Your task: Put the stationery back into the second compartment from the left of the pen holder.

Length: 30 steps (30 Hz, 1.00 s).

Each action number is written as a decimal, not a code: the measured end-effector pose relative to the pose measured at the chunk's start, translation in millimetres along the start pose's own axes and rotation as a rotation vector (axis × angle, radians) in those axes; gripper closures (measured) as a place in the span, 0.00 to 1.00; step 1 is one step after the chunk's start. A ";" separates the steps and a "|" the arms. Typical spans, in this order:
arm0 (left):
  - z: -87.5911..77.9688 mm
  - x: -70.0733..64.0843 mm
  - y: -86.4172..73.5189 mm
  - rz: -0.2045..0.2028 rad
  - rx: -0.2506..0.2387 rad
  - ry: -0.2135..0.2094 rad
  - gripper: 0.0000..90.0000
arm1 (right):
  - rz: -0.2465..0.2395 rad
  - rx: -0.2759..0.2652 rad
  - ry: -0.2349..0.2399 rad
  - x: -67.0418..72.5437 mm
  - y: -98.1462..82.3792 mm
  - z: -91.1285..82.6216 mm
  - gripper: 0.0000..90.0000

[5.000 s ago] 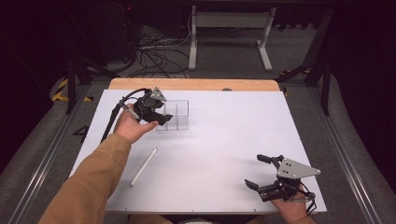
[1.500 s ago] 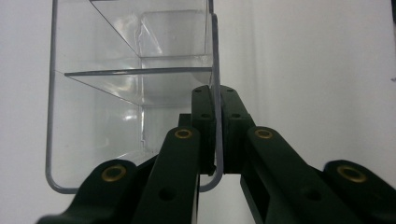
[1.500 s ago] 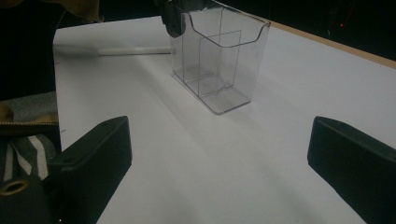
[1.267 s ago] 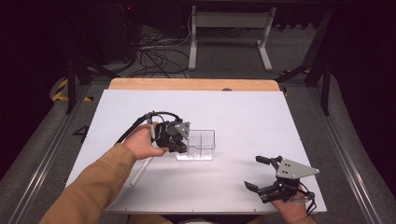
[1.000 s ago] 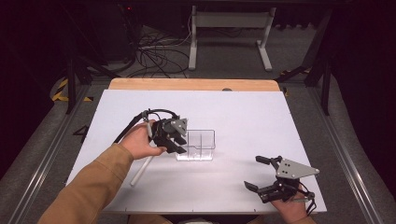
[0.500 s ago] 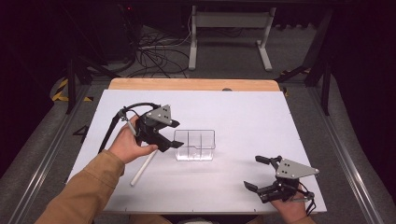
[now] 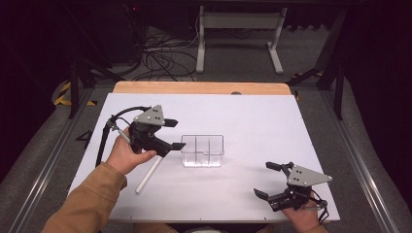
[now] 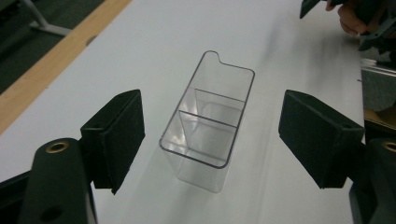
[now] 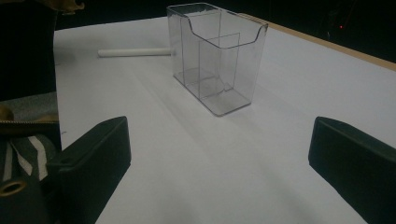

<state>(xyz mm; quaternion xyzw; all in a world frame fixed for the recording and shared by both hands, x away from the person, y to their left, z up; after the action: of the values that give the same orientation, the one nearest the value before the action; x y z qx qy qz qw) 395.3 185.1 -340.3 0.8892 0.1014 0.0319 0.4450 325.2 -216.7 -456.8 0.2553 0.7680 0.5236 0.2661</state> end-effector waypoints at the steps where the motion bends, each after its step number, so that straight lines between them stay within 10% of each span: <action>1: -1.8 -0.9 -1.0 -0.003 -0.012 0.002 0.26 | 0.000 0.000 -0.001 0.0 0.1 0.0 0.07; 30: -13.3 -18.9 -37.7 -0.196 -0.012 0.183 0.21 | -0.010 0.000 0.002 1.8 0.3 0.4 0.07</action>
<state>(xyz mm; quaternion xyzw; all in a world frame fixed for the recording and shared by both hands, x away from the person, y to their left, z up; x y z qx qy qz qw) 369.1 213.6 -361.7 0.8658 0.2277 0.0698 0.4401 324.2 -215.2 -456.8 0.2512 0.7695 0.5225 0.2680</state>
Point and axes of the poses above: each handheld gripper's, and its own axes: z roughly forward along the jaws, y roughly out of its top, x roughly to its left, the point moved 2 cm from there along z, roughly forward along the jaws, and after that the axes turned 14 degrees about -y, right-handed, at the moved point
